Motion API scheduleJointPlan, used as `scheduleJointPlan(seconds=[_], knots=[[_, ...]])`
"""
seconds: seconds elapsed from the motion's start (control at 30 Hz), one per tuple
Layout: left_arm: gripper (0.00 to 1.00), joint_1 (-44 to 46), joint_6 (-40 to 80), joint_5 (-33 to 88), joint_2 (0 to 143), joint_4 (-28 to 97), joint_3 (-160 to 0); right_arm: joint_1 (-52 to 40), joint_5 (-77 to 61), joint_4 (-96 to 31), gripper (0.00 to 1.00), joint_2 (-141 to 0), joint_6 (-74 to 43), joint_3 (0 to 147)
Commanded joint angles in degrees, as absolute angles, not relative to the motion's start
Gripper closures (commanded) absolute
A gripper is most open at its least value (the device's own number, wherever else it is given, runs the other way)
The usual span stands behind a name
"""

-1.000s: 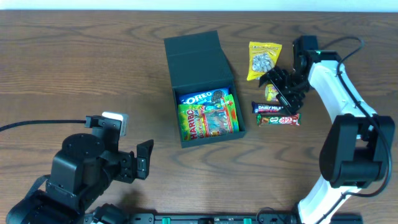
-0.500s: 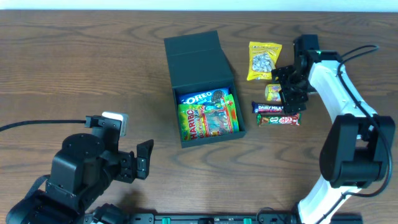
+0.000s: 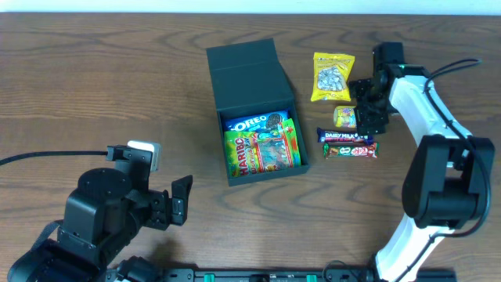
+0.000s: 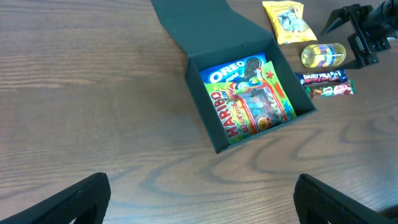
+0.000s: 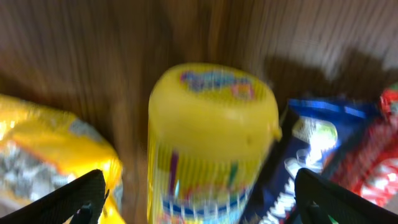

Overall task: Pack container
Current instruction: 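Move the right gripper to the yellow Mentos bottle and grasp it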

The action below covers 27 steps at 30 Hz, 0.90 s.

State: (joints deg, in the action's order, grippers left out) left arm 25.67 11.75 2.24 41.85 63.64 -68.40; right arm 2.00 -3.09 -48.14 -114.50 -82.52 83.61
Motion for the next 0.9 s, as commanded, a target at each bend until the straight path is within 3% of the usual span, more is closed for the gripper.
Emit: scheduleJointPlan(seconds=[0.0, 0.43, 0.67, 0.87], knots=[[0.05, 25.5, 11.3, 1.0, 41.7, 63.5, -69.7, 3.4, -3.6, -46.9, 0.06, -115.5, -83.7, 83.7], [0.05, 25.5, 11.3, 1.0, 41.7, 63.5, -69.7, 3.4, -7.7, -41.9, 0.13, -118.6, -83.8, 83.7], [0.05, 25.5, 11.3, 1.0, 41.7, 63.5, -69.7, 3.3, -7.5, -41.6, 0.29, -119.4, -83.5, 83.7], [0.05, 25.5, 11.3, 1.0, 41.7, 63.6, -69.7, 3.4, -7.6, -42.0, 0.35, -120.0, -82.3, 83.7]])
